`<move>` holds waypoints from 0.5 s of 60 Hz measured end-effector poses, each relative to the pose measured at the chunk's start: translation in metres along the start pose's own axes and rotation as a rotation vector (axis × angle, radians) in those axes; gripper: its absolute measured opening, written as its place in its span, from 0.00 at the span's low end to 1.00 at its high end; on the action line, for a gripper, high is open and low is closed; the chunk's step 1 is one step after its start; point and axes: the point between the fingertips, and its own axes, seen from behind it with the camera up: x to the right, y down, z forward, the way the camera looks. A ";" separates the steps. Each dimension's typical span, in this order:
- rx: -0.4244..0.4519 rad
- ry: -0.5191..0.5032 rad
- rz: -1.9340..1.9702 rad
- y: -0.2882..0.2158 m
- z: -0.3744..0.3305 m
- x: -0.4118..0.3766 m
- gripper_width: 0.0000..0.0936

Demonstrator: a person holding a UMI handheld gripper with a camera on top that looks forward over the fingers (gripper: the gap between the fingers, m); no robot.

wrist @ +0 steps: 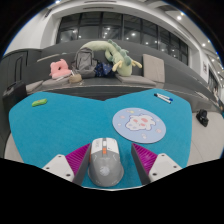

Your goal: Arrange mouse

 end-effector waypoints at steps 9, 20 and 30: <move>-0.022 -0.041 -0.005 0.006 0.000 -0.016 0.48; -0.024 -0.041 0.013 0.006 -0.007 -0.019 0.38; 0.066 -0.070 0.023 -0.054 -0.036 -0.010 0.38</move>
